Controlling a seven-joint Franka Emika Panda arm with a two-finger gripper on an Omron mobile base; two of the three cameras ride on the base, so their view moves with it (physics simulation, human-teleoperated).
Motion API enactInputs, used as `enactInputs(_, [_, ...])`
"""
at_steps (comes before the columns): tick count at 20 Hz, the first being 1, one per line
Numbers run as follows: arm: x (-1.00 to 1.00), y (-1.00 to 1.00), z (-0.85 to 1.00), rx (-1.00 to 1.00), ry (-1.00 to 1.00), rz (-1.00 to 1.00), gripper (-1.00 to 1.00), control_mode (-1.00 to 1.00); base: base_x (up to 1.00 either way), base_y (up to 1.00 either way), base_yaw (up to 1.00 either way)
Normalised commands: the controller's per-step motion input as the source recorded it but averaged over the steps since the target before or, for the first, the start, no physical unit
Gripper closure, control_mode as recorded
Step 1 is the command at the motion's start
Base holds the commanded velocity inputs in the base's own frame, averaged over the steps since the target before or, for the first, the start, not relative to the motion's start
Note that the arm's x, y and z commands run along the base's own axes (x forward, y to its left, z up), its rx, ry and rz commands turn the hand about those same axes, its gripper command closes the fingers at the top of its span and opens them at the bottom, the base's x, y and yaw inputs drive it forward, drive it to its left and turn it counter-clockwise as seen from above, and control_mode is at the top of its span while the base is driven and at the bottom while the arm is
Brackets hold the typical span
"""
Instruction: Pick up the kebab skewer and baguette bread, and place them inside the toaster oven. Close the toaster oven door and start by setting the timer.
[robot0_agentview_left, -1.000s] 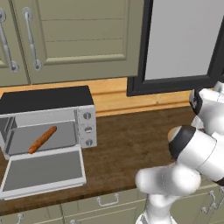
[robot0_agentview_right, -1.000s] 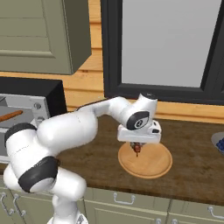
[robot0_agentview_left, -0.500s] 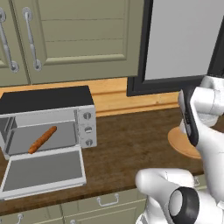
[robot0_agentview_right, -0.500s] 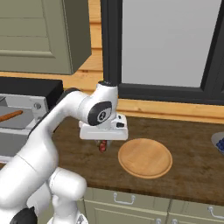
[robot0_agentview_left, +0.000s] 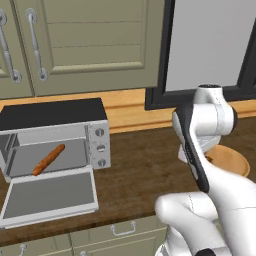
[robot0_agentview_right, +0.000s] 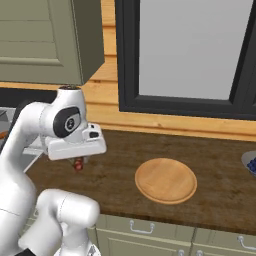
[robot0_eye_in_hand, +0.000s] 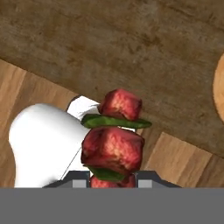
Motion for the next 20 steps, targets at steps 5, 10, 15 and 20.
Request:
enactInputs(5, [0.00, 1.00, 0.00, -0.06, 0.02, 0.24, 1.00, -1.00, 0.00, 0.00, 0.00])
enactInputs(10, [0.00, 1.00, 0.00, -0.06, 0.01, 0.25, 1.00, -1.00, 0.00, 0.00, 0.00])
enactInputs(15, [0.02, 1.00, 0.00, -0.07, 0.00, 0.21, 1.00, -1.00, 0.00, 0.00, 0.00])
enactInputs(20, [0.21, 0.85, 0.00, -0.03, 0.00, 0.25, 1.00, -1.00, 0.00, 0.00, 0.00])
